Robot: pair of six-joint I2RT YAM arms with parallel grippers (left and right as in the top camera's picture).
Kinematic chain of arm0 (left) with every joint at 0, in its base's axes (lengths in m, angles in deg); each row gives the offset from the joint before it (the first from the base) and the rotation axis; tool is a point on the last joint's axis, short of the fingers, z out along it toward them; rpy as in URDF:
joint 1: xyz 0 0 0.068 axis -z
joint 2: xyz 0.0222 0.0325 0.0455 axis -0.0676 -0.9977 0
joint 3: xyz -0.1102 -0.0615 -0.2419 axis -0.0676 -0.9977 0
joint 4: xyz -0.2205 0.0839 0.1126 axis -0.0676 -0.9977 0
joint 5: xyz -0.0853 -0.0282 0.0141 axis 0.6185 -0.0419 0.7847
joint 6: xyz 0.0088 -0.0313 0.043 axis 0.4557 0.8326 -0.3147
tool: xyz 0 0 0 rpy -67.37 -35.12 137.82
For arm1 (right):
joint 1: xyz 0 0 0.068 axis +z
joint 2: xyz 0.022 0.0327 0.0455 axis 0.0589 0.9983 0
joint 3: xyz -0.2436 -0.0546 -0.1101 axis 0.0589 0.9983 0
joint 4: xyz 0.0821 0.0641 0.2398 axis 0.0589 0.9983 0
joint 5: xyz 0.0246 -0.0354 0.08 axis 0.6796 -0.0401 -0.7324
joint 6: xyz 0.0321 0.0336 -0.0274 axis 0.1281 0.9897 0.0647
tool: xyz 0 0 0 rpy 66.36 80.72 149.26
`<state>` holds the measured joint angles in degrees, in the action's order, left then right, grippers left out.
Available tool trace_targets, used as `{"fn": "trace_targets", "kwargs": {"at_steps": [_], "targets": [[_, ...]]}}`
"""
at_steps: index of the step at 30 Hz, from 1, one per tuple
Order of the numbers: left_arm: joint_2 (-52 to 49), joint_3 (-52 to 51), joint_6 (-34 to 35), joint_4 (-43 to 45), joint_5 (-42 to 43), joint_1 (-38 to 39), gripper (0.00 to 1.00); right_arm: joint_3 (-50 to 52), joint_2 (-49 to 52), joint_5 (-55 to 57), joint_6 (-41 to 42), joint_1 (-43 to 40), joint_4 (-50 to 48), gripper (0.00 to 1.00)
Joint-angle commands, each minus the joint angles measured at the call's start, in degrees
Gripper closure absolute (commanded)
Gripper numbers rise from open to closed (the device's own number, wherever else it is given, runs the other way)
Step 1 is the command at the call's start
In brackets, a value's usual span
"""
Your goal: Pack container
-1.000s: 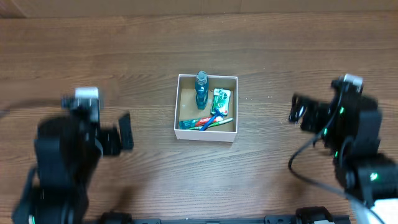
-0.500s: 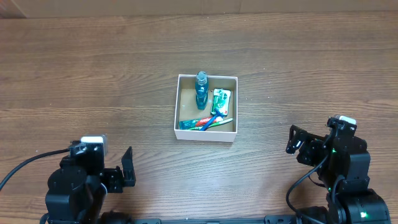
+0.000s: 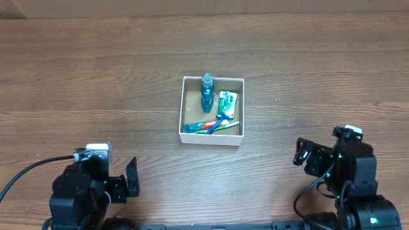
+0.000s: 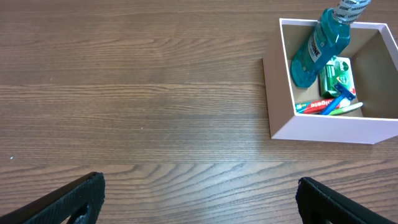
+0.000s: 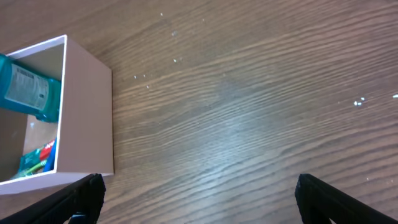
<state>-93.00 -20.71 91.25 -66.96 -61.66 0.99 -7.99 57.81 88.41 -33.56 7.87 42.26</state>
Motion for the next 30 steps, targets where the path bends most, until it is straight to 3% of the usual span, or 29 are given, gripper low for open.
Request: {"fn": "trace_targets", "kwargs": {"at_steps": [1, 4, 10, 12, 17, 21, 26, 30], "targets": [[0.02, -0.42, 0.59, 0.07, -0.13, 0.2, 0.0, 0.31, -1.29, 0.37, -1.97, -0.04, -3.34, 0.0], [0.02, -0.44, 0.59, 0.07, -0.13, 0.2, 0.0, 0.74, -6.84, -1.44, -7.82, 0.07, -7.08, 0.0], [0.02, -0.42, 0.59, 0.07, -0.13, 0.2, 0.0, 10.16, -28.44, -3.56, -8.24, 0.07, -12.87, 0.0], [0.02, -0.44, 0.59, 0.07, -0.13, 0.2, 0.0, 14.84, -33.05, -4.55, -9.07, 0.09, -20.0, 0.0], [0.02, -0.42, 0.59, 0.07, -0.13, 0.2, 0.0, 28.72, -32.81, -5.46, -10.8, 2.34, -45.38, 0.0], [0.02, -0.42, 0.59, 0.07, -0.13, 0.2, 0.0, 39.65, -33.0, -5.53, -12.22, 2.36, -59.1, 0.0], [0.02, -0.42, 0.59, 0.07, -0.13, 0.2, 0.0, 41.09, -33.0, -5.57, -17.46, 2.38, -52.39, 0.0], [0.02, -0.42, 0.59, 0.07, -0.13, 0.2, 0.0, 41.09, -33.0, -5.68, -18.84, 2.69, -52.7, 0.0]]}}
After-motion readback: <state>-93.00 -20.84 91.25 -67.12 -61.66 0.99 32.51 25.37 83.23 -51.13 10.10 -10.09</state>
